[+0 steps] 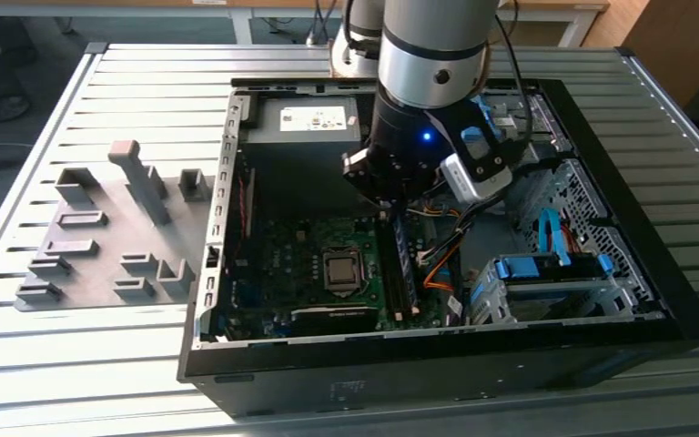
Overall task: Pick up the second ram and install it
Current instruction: 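Insert the second ram into the second slot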
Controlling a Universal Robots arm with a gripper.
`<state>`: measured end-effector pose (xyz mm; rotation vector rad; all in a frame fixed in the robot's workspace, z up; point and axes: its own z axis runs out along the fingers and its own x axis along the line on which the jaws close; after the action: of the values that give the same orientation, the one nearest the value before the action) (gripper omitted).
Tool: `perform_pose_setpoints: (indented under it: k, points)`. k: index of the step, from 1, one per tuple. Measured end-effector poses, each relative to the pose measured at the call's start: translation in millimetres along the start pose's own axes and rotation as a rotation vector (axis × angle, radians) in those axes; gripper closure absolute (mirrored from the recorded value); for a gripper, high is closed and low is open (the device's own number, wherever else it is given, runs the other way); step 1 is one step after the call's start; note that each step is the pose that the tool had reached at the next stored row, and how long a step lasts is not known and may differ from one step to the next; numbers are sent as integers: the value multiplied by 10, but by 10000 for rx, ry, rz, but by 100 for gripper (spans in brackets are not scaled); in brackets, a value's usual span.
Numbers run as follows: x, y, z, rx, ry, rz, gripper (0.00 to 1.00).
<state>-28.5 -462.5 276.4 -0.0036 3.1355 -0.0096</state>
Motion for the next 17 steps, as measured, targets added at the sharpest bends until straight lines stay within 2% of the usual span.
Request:
perform_pose_setpoints:
  k: [6,17]
  points:
    - [0,-3,97,0,5,0,86]
    - [0,-66,154,0,41,103,86]
